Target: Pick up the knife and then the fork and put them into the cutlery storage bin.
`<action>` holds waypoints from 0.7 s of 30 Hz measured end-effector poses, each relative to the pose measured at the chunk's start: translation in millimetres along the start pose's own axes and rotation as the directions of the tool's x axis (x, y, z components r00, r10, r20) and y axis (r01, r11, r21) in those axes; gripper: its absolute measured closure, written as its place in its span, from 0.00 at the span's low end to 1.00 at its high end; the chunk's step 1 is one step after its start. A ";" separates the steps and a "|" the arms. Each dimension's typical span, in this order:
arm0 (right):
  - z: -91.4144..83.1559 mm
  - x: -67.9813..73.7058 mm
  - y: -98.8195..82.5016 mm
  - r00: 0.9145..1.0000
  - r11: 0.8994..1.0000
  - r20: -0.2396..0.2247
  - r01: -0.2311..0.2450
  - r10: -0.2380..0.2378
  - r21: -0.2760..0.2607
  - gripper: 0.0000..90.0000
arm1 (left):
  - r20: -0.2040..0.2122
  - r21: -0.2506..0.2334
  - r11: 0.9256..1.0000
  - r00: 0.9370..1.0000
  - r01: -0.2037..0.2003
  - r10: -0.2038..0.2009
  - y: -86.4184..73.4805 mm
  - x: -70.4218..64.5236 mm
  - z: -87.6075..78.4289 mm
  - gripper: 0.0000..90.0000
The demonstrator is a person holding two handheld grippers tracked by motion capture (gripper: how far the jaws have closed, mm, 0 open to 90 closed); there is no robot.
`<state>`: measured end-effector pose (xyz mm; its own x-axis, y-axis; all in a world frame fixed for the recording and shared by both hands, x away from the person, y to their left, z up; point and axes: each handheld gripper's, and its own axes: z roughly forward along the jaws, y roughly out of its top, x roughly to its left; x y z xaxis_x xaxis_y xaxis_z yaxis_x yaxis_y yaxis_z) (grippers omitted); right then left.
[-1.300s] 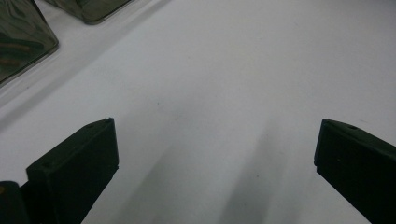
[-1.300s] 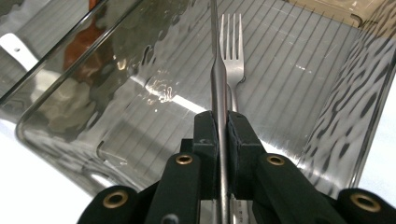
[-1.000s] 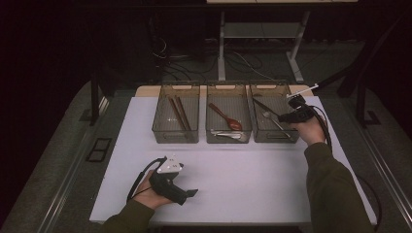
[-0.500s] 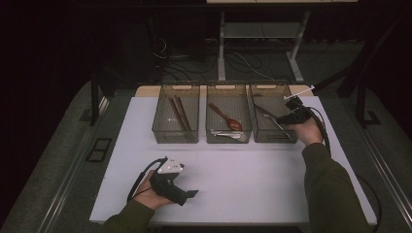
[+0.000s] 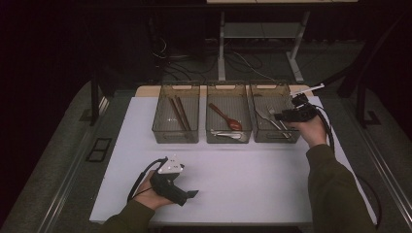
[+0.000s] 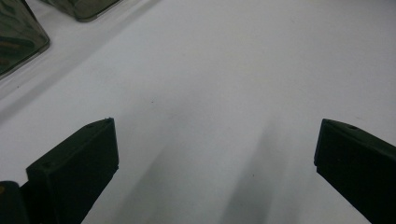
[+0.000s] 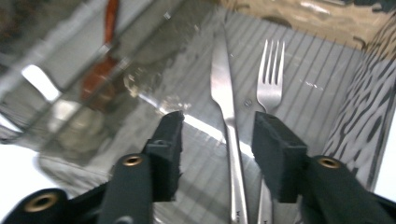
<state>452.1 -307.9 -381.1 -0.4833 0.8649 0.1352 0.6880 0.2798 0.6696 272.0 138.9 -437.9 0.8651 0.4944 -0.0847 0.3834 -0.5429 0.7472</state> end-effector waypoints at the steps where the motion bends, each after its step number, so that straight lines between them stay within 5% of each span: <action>1: -3.8 0.8 -0.2 1.000 1.000 -0.012 -0.009 0.009 -0.012 0.53 | -0.001 0.002 1.000 1.000 -0.003 0.003 -0.1 0.3 0.0 0.00; 11: -34.7 11.9 -10.6 0.999 0.994 -0.040 0.029 -0.033 -0.105 0.40 | -0.004 -0.020 1.000 1.000 -0.005 0.005 -1.2 2.1 -0.8 0.00; 21: -45.9 26.7 -31.0 0.997 0.986 -0.030 0.068 -0.074 -0.152 0.31 | 0.009 -0.056 0.998 1.000 0.015 -0.015 -3.2 3.4 -1.6 0.00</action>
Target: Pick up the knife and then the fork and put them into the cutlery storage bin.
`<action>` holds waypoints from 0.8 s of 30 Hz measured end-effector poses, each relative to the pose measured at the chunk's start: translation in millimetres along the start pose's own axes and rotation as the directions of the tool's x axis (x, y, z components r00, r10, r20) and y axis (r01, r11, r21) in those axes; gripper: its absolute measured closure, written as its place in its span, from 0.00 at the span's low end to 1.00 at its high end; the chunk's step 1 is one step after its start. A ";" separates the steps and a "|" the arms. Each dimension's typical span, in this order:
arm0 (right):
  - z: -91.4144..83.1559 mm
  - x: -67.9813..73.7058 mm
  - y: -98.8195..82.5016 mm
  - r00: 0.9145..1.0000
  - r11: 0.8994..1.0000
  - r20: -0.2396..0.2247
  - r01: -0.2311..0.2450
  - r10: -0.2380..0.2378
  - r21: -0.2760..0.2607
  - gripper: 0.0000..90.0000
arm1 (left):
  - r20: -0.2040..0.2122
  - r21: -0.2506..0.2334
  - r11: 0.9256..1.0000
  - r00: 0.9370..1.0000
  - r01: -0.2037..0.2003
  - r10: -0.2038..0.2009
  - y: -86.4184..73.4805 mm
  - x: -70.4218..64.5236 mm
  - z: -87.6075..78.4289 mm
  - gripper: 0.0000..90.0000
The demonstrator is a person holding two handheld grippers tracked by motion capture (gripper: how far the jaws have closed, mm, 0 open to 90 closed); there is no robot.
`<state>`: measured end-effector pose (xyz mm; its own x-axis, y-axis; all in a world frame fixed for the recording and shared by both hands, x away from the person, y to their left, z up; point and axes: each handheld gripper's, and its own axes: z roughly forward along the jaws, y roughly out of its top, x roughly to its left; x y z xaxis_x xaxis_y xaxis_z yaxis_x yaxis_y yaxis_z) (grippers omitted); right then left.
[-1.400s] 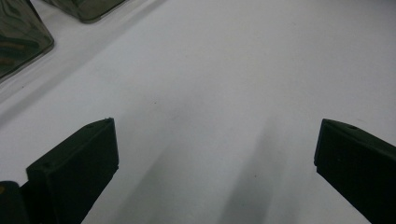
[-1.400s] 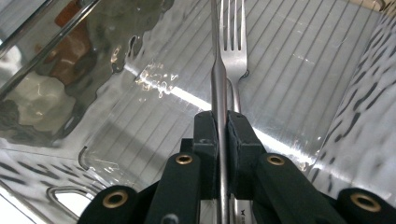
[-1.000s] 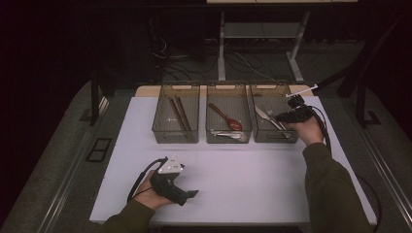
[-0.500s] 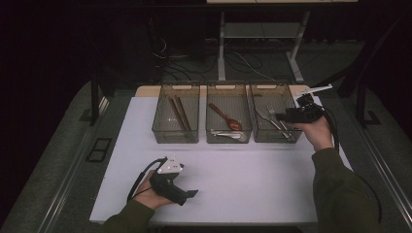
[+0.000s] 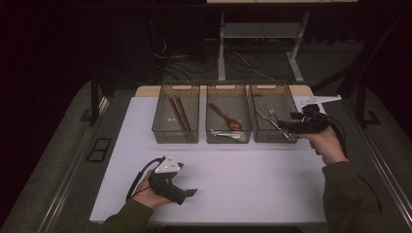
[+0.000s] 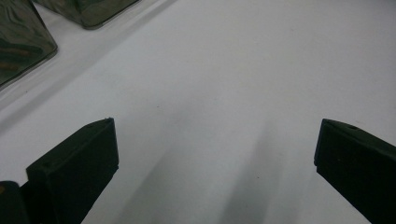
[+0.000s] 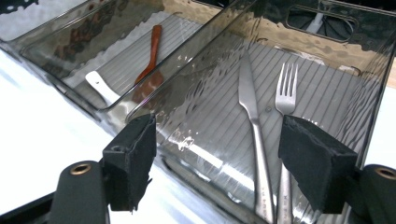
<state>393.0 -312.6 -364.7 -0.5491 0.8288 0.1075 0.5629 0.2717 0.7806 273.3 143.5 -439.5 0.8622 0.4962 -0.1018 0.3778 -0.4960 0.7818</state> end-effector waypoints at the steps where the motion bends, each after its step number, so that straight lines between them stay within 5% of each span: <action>1: -1.1 1.5 -2.6 1.000 1.000 -0.010 0.002 -0.002 -0.007 0.30 | -0.001 -0.001 1.000 1.000 -0.003 0.003 -0.3 0.1 -0.3 0.00; 7: -7.0 13.4 -16.4 0.999 0.999 -0.045 0.014 -0.016 -0.044 0.22 | -0.001 0.009 1.000 1.000 -0.013 0.013 -1.6 3.8 -3.5 0.00; 24: -24.4 51.7 -63.3 0.988 0.994 -0.129 0.076 -0.086 -0.079 0.20 | 0.007 -0.007 1.000 1.000 -0.007 0.007 -2.7 4.5 -5.5 0.00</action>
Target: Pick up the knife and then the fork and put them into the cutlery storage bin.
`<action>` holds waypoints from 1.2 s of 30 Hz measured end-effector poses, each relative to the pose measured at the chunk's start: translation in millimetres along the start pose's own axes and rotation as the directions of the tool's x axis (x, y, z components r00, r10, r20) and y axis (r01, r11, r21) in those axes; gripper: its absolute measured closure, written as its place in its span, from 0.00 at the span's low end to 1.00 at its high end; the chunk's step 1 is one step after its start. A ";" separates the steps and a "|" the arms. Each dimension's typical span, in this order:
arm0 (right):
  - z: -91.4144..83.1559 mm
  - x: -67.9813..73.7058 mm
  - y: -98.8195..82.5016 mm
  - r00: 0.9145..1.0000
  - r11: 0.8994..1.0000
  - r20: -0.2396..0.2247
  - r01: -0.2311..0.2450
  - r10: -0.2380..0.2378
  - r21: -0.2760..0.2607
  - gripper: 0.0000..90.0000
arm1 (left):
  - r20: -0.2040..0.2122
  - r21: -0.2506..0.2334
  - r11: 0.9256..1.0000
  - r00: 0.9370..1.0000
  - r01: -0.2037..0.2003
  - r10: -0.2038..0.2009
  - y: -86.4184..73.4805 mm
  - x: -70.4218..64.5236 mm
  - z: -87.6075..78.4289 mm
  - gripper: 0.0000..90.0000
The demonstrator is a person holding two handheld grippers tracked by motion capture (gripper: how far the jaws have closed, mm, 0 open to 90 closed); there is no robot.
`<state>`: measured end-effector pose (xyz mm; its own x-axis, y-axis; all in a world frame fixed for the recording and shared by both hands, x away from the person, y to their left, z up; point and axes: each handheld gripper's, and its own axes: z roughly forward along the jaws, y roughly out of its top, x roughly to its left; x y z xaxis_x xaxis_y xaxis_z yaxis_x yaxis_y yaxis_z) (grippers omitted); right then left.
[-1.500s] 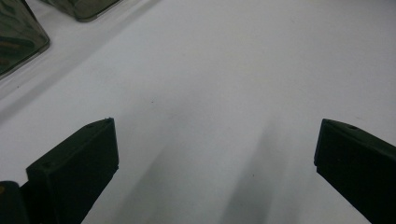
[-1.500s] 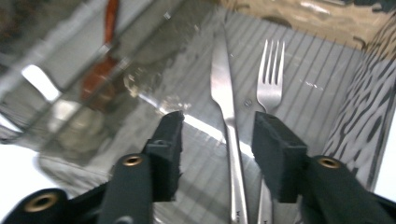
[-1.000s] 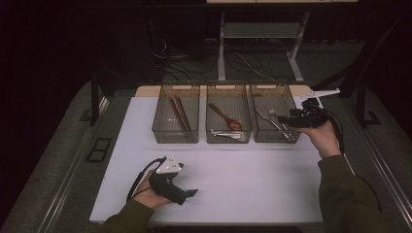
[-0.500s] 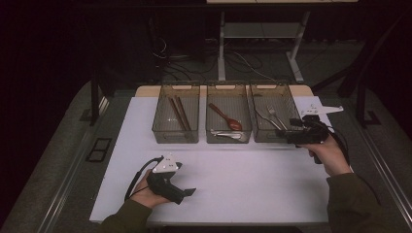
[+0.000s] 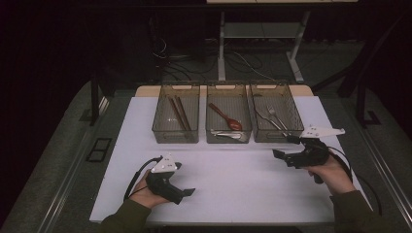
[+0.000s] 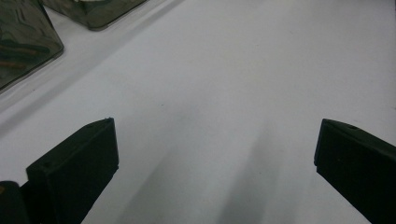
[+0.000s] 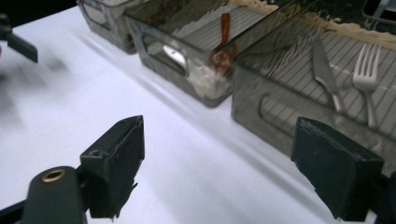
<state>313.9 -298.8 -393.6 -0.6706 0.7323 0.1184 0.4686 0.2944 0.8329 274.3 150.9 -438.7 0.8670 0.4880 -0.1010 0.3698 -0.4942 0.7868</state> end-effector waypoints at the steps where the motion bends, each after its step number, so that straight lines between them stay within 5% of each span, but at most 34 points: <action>1: 0.2 1.6 -3.4 1.000 1.000 -0.004 0.006 -0.006 0.000 0.20 | 0.000 0.001 1.000 1.000 -0.004 0.004 0.2 0.0 -0.3 0.00; 20: -1.9 22.4 -51.8 0.999 1.000 -0.035 0.007 -0.007 0.004 0.20 | 0.009 -0.017 1.000 1.000 0.000 0.001 0.7 -0.5 -2.2 0.00; 36: 4.7 34.8 -66.1 0.999 0.998 -0.025 0.034 -0.033 0.058 0.20 | 0.009 -0.019 1.000 1.000 0.000 0.000 0.8 -0.8 -2.8 0.00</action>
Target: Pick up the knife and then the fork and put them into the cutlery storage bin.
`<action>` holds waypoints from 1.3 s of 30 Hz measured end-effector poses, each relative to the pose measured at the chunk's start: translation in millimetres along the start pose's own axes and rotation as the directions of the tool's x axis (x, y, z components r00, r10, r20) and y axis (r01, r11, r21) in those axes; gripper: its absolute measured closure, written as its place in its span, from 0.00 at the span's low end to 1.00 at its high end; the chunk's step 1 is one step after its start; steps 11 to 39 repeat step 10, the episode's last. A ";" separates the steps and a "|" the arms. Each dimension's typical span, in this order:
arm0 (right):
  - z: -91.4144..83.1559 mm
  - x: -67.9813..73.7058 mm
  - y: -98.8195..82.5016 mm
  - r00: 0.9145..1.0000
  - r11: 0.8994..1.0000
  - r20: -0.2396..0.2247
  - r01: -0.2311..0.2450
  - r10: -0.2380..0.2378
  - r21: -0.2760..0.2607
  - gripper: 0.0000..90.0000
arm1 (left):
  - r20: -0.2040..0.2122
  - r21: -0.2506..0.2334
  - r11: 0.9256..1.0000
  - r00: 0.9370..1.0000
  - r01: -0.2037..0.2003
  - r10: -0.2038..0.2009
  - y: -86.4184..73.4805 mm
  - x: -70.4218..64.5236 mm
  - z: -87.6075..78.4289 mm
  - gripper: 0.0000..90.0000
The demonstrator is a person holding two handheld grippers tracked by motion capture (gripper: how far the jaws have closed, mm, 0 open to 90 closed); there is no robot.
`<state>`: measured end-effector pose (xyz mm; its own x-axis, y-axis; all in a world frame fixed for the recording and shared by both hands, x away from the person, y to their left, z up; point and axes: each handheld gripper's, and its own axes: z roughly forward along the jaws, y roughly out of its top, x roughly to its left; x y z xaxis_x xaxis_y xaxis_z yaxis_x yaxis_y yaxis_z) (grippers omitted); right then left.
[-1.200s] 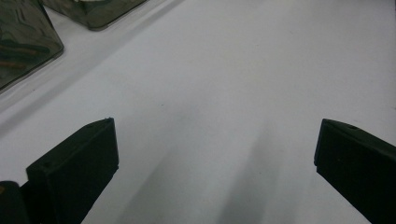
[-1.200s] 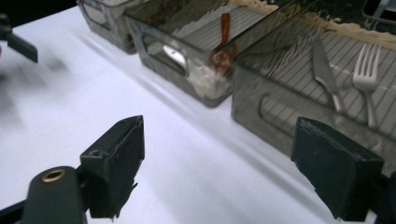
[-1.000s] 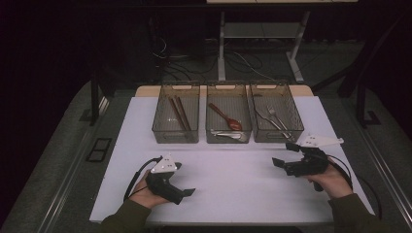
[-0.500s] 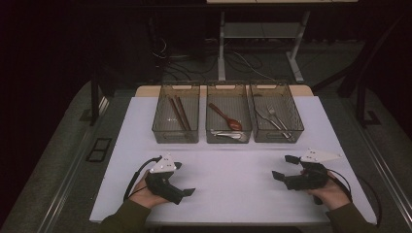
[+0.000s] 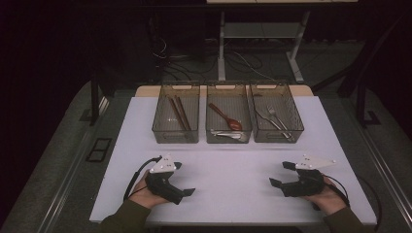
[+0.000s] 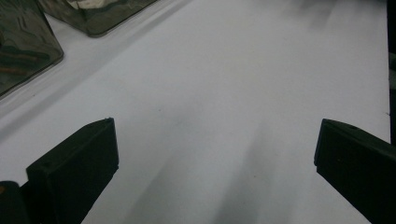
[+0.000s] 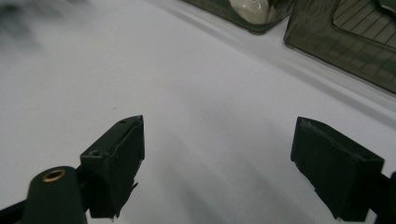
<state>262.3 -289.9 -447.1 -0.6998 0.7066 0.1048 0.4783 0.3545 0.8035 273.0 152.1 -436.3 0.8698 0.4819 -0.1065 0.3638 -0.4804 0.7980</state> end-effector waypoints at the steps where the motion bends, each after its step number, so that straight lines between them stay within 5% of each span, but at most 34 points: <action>1: 0.7 0.2 -0.5 1.000 1.000 -0.003 -0.001 0.001 0.003 0.20 | 0.000 0.000 1.000 1.000 0.000 0.000 0.0 0.0 0.0 0.00; 39: 0.9 0.2 -0.5 1.000 1.000 -0.001 0.008 -0.008 0.011 0.20 | 0.001 -0.001 1.000 1.000 0.001 -0.001 0.0 0.5 0.5 0.00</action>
